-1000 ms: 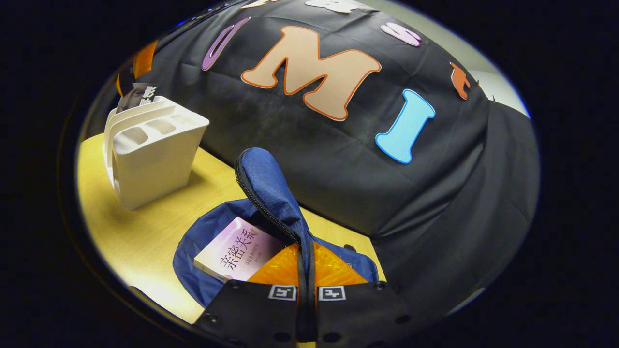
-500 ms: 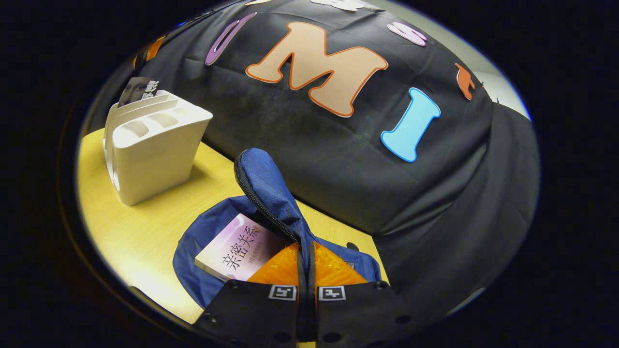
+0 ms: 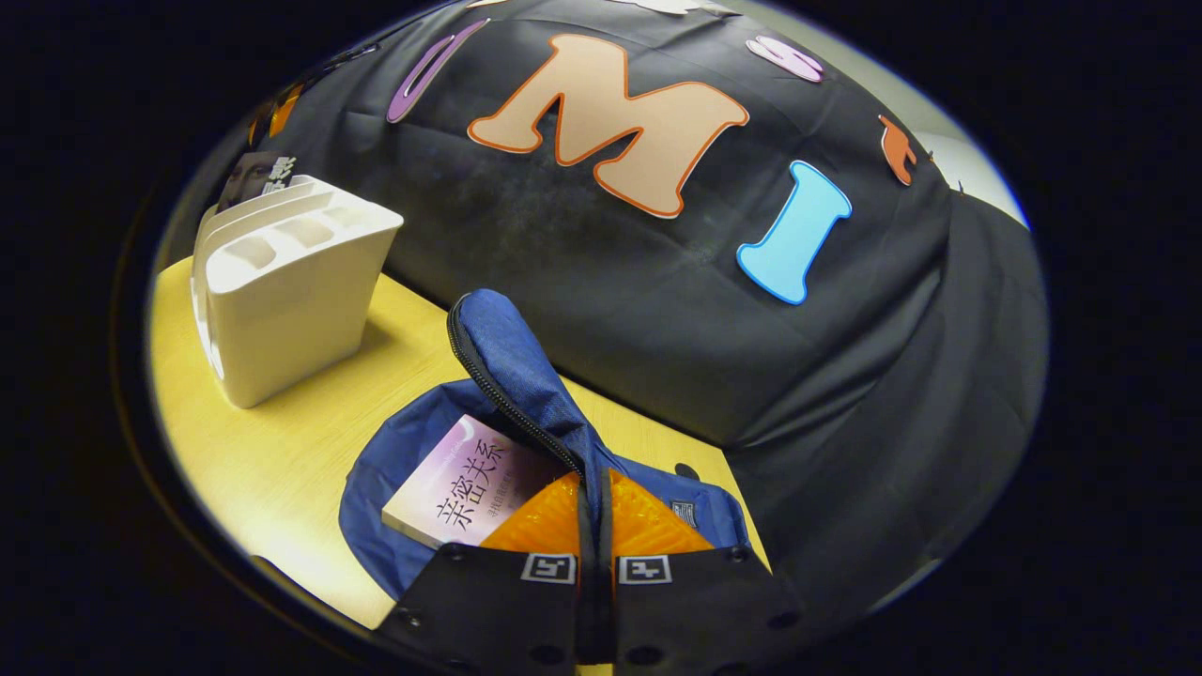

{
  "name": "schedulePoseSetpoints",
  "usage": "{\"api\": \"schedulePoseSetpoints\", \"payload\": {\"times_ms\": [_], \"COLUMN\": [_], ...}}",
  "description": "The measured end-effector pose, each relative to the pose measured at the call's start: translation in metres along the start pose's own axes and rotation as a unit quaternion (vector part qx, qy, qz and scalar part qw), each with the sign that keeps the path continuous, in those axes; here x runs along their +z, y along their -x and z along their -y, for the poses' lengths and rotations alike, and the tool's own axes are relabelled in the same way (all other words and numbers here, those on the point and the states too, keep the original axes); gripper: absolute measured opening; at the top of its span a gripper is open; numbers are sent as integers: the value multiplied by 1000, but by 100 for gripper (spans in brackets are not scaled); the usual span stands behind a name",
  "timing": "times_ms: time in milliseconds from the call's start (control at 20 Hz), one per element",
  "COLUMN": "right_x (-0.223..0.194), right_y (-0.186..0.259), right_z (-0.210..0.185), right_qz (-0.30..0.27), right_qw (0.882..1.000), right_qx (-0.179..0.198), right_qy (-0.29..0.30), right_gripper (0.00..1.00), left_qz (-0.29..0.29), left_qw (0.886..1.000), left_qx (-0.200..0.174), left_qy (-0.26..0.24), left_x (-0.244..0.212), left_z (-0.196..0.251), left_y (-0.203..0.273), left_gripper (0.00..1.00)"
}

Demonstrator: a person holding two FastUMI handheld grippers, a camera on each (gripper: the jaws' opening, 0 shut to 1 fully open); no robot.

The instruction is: Open the schoolbag, grab two books from the bookshelf and put them into the schoolbag.

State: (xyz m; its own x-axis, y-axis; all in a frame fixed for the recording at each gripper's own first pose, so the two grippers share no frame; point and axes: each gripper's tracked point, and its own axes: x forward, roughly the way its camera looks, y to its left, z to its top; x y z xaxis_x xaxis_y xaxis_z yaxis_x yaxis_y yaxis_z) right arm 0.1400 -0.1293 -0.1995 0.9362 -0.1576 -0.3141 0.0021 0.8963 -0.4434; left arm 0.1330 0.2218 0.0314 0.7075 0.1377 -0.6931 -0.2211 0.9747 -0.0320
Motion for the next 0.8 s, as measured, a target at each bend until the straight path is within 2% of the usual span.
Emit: {"api": "schedulePoseSetpoints", "payload": {"times_ms": [400, 500, 650, 700, 800], "right_x": [0, 0, 0, 0, 0], "right_y": [-1, -1, -1, -1, -1], "right_z": [-4, -4, -3, -2, -2], "right_qz": [-10, -10, -11, -11, -11], "right_qw": [1000, 1000, 1000, 1000, 1000], "right_qx": [-11, -11, -13, -13, -13], "right_qy": [12, 13, 11, 10, 9], "right_gripper": [0, 0, 0, 0, 6], "left_qz": [-62, -73, -87, -94, -114], "left_qw": [998, 997, 995, 995, 992], "left_qx": [-28, -32, -29, -30, -27], "left_qy": [-1, -7, -26, -32, -47], "left_x": [-14, -15, -12, -14, -20], "left_z": [8, 8, 12, 14, 18], "left_y": [-33, -36, -42, -44, -52], "left_gripper": [90, 87, 76, 75, 77]}}
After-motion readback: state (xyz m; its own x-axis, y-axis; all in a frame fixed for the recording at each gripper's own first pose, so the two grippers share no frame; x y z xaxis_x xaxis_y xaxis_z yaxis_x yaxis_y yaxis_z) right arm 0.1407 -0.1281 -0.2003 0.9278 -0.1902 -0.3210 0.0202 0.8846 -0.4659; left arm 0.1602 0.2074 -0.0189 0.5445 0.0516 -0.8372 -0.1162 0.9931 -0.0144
